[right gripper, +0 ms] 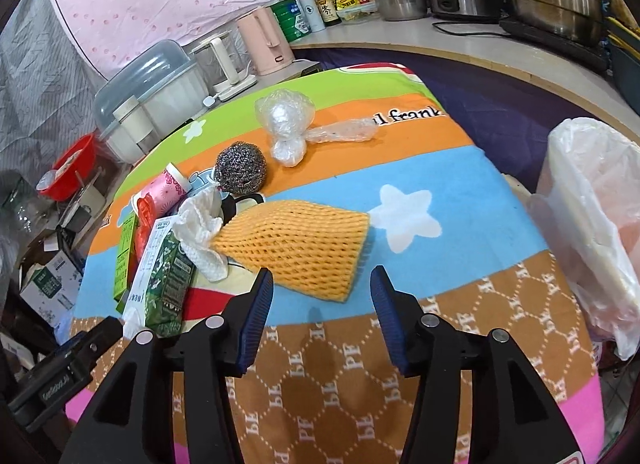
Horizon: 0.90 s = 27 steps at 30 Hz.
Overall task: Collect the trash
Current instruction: 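Return both tools to the table and close the left tool on the white tube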
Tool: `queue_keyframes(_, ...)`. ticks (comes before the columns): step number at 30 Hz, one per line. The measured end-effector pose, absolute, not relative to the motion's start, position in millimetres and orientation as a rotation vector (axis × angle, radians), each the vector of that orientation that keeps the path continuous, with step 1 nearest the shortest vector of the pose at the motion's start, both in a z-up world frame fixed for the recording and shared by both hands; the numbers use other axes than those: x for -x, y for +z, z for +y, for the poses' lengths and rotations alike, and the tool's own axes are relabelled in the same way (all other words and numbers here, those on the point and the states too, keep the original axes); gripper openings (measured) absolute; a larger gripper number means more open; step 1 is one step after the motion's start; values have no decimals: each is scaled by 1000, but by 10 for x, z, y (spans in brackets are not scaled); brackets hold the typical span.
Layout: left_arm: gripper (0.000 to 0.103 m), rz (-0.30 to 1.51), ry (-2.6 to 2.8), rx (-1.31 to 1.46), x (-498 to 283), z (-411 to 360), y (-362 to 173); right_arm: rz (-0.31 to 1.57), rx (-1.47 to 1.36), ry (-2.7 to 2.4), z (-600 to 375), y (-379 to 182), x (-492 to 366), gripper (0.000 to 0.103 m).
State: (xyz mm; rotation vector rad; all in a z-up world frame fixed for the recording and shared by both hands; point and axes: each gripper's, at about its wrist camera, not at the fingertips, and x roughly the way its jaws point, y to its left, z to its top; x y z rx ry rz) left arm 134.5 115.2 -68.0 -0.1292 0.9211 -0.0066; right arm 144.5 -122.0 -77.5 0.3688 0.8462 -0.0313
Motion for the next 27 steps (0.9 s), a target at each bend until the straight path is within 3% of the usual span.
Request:
queue_keyframes(6, 90, 926, -18, 121, -1446, 1106, -757, 866, -380, -33, -1213, -881, -1648, 58)
queue_keyframes(20, 90, 954, -20, 102, -1721, 970, -962, 902, -397, -24, -1174, -1080, -1893, 59)
queue_keyframes(23, 82, 950, -22, 96, -1732, 955, -963, 902, -389, -23, -1170, -1086, -1900, 55)
queue_keyframes(27, 63, 966, -49, 94, -1738, 930, -971, 910, -376, -28, -1174, -1088, -1889, 33)
